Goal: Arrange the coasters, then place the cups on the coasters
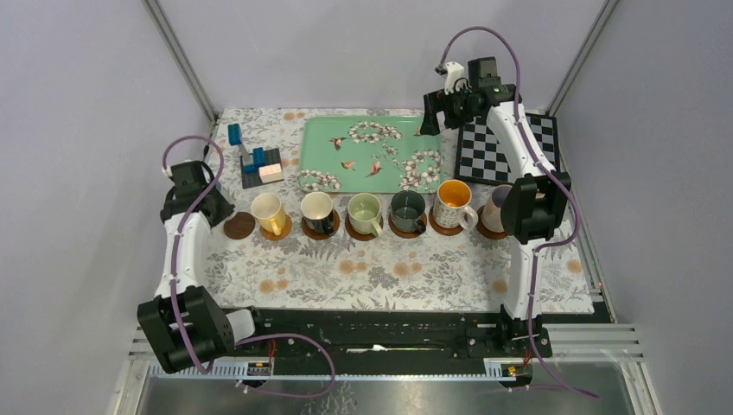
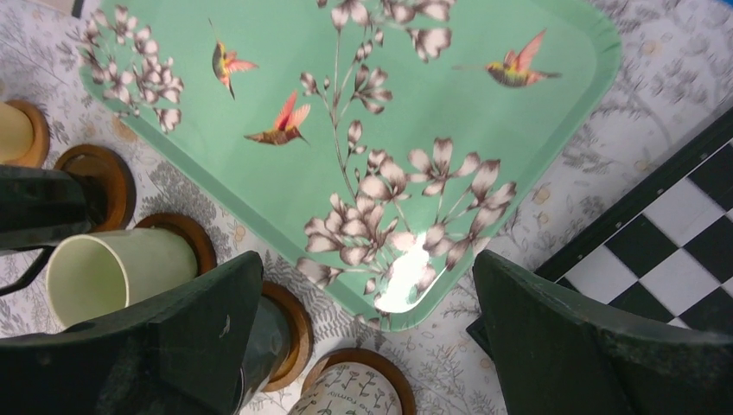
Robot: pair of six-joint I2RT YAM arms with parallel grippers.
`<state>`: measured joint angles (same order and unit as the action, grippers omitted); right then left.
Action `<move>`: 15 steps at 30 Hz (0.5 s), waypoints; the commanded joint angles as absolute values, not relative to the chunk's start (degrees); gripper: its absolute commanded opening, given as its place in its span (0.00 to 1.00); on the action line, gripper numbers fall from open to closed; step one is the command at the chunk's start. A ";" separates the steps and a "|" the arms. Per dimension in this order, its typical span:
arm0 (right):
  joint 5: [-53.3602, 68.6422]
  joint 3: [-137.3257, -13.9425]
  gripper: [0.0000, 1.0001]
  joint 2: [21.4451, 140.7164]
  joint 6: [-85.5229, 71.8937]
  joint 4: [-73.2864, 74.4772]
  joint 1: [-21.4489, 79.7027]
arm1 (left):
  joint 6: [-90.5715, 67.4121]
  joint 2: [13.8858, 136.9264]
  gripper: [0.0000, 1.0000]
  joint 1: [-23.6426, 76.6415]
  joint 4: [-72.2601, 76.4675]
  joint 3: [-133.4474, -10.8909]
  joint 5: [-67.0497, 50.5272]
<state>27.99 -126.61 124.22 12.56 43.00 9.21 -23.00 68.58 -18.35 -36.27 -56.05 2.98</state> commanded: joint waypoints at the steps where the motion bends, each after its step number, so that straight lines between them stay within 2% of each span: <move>1: 27.84 -122.73 0.98 118.81 12.68 40.93 9.09 | -22.76 66.40 0.00 -18.11 -26.10 -52.71 0.29; 15: 26.83 -114.49 0.98 114.29 11.84 36.44 9.06 | -14.18 70.93 0.00 -18.13 -18.77 -47.81 -2.71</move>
<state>27.49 -115.26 118.28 12.53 38.98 9.21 -16.78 70.72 -18.04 -26.35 -47.18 -1.78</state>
